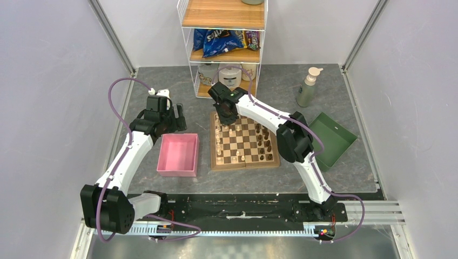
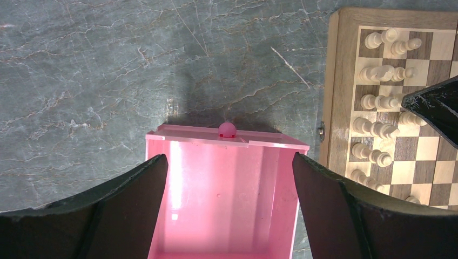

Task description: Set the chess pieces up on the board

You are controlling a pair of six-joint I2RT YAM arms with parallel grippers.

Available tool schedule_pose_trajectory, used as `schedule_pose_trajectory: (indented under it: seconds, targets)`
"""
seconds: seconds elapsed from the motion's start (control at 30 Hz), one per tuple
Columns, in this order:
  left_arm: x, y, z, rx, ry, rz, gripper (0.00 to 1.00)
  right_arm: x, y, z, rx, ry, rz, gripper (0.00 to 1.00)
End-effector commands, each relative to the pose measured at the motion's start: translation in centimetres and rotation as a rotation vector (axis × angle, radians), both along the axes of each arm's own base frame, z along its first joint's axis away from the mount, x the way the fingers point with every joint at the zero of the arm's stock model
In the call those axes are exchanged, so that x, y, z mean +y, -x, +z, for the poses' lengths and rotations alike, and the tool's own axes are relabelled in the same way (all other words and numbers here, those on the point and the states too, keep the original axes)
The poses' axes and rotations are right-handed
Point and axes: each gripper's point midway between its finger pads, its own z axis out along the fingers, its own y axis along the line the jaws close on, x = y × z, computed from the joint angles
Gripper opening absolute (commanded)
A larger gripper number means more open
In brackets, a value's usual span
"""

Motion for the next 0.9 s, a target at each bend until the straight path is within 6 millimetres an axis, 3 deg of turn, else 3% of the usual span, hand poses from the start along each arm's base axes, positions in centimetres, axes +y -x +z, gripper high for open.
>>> schedule_pose_trajectory:
  seconds: [0.0, 0.3, 0.43, 0.6, 0.7, 0.87]
  targets:
    - [-0.3, -0.5, 1.1, -0.034, 0.028, 0.004, 0.93, 1.1, -0.3, 0.5, -0.008, -0.031, 0.008, 0.2]
    - [-0.3, -0.5, 1.1, -0.03, 0.028, 0.005, 0.93, 1.1, -0.2, 0.2, -0.007, -0.014, 0.016, 0.21]
    - [-0.3, -0.5, 1.0, -0.03, 0.027, 0.006, 0.93, 1.0, -0.2, 0.6, -0.014, -0.013, 0.014, 0.31]
    - [-0.2, -0.5, 1.0, -0.028, 0.022, 0.009, 0.93, 1.5, -0.5, 3.0, -0.058, -0.058, 0.017, 0.44]
    - [-0.2, -0.5, 1.0, -0.028, 0.022, 0.01, 0.93, 1.4, -0.8, 5.1, -0.103, -0.083, 0.014, 0.45]
    - [-0.3, -0.5, 0.9, -0.025, 0.023, 0.006, 0.92, -1.3, -1.5, 6.8, -0.154, -0.063, -0.051, 0.46]
